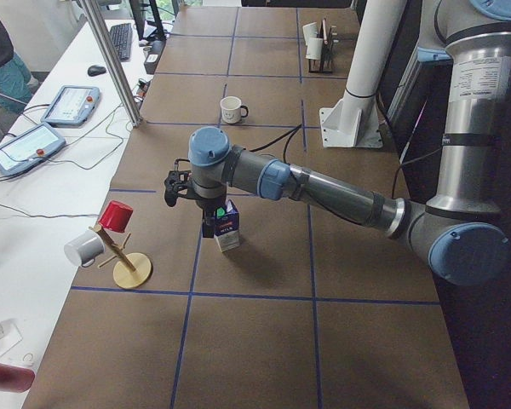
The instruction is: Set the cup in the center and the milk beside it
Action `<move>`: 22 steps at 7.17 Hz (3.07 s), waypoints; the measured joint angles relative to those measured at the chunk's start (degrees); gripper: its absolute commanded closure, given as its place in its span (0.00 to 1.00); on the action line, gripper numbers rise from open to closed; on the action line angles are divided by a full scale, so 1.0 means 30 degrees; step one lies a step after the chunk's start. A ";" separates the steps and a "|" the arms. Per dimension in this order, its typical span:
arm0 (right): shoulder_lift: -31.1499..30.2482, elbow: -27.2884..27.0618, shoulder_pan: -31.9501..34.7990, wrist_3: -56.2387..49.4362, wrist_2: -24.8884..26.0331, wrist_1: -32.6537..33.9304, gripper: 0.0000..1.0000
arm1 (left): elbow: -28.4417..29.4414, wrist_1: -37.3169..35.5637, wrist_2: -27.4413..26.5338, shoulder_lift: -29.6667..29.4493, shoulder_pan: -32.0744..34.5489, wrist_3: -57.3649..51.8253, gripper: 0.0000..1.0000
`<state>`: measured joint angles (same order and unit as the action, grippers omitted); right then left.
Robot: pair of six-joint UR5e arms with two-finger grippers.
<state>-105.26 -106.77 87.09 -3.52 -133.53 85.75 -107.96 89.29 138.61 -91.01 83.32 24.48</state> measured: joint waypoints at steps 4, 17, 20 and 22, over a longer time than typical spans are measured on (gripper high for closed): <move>-0.0010 0.0169 0.0002 -0.0037 0.0025 -0.0037 0.01 | -0.0034 0.1770 -0.2012 0.0001 -0.3210 0.6416 0.00; -0.0040 0.0344 0.0001 -0.0156 0.0035 -0.0047 0.01 | 0.1684 0.3129 -0.3027 -0.0704 -0.5315 0.6954 0.61; -0.0040 0.0347 0.0002 -0.0065 0.0030 -0.0047 0.01 | 0.1672 0.0112 -0.3090 -0.4635 -0.5549 0.6994 0.61; -0.0039 0.0347 0.0002 -0.0039 0.0015 -0.0047 0.01 | 0.1792 -0.3648 -0.3944 -0.9111 -0.7456 0.7075 0.61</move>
<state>-105.38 -105.73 87.10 -3.64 -133.48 85.60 -102.58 78.35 126.78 -118.34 60.95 45.70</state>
